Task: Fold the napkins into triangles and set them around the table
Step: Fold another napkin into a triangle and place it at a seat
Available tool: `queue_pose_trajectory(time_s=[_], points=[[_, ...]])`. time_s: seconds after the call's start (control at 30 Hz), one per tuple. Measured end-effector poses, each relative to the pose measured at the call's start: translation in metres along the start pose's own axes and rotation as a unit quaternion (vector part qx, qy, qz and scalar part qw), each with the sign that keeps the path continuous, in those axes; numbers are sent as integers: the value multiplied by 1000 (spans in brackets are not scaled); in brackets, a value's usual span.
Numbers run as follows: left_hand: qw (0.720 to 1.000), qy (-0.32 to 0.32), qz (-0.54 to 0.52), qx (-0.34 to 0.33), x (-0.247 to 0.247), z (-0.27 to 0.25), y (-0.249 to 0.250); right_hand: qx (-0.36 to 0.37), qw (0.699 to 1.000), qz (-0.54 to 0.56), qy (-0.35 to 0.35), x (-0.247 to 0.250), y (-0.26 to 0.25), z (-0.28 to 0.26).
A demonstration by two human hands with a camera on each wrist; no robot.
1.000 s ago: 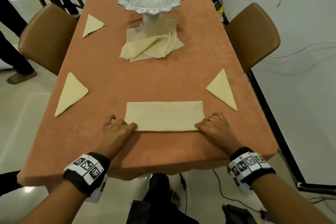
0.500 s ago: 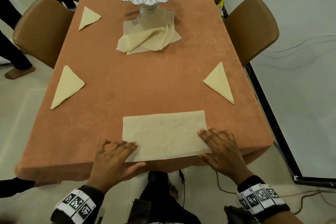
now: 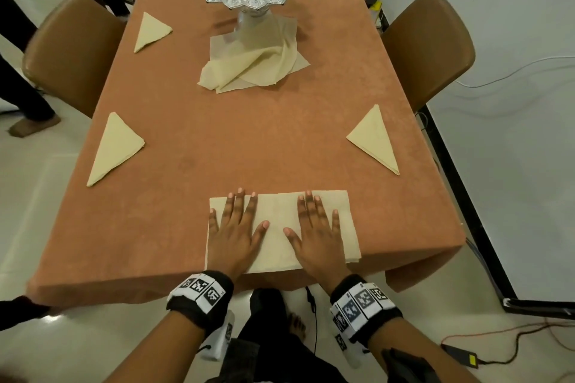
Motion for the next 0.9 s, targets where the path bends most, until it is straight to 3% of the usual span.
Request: queue_pose_trajectory(time_s=[0.1,0.33,0.5,0.6,0.7,0.9], points=[[1000,-5,2,-1,-1,2,-1,11,1000,8,-13,-9,8,-7],[1000,-9,-13,18,4,14,-4,-12,998,16,-54,6,28,32],[1000,14,4,-18,15,15,4,-17,999,37,31,26,30,24],[999,7,2,-53,4,7,5,33,999,40,-8,14,13,11],[999,-6,-2,-38,-3,5,-1,24,998,11,-49,-4,16,9],[1000,-6,-7,-28,4,19,0,25,999,21,-15,5,14,27]])
Point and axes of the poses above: each hand's wrist, its own z-axis towards the middle knuckle, its own x-axis out of the back of the hand, y = z × x, the point moved 4 cm from there along z, towards the middle knuckle, and after that the axes turned 10 degrees about -z, right-handed, at the moved point
